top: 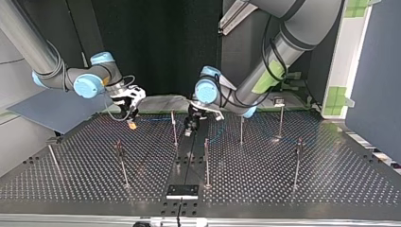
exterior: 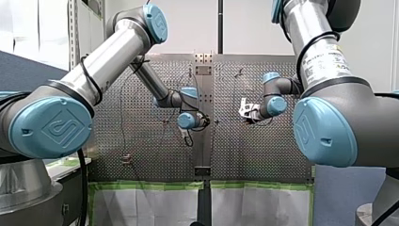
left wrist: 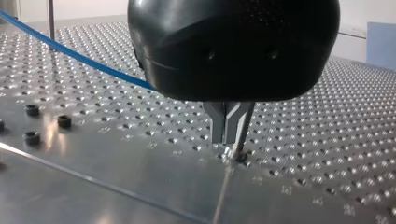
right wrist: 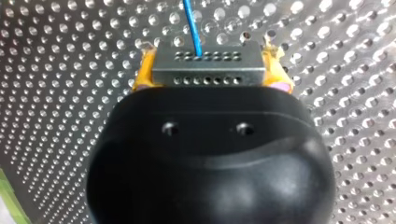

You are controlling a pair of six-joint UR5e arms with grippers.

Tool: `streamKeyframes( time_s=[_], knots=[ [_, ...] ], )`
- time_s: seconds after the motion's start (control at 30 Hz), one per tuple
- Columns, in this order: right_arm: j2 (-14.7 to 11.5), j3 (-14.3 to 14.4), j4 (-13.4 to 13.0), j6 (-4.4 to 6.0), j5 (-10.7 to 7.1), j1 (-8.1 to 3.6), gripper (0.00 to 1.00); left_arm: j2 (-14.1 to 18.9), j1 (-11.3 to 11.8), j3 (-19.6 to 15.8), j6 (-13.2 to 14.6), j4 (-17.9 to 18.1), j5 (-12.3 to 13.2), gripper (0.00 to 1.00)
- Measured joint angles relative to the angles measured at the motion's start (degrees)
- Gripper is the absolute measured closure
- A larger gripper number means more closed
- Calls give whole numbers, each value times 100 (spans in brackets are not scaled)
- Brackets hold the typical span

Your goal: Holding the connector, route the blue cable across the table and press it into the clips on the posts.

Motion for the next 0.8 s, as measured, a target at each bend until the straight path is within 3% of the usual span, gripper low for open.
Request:
streamKeyframes(
  time_s=[0.07,0.1,0.17,0.2,0.27,0.3,0.33,0.37,0.8],
  knots=[
    [39,0,-21,-10,-20,-5,100,-3,27,17,57,-63,-8,68],
    [50,0,-25,-18,-31,-6,100,-2,39,23,101,-109,-28,68],
    [64,-2,-28,-38,-51,-7,100,-1,47,27,182,-186,-87,49],
    [67,-6,-27,-44,-56,-7,100,1,45,27,242,-249,-138,49],
    [71,-15,-26,-54,-64,-7,100,2,36,28,334,-340,-225,22],
    [72,-17,-25,-55,-65,-7,100,2,26,28,397,-402,-285,22],
    [73,-19,-23,-57,-66,-7,100,2,16,29,442,-451,-329,4],
    [73,-20,-22,-58,-67,-8,100,2,7,28,486,-493,-372,0],
    [74,-23,102,-60,-85,-8,100,202,-207,-8,1135,-1160,-1038,0]
  ],
)
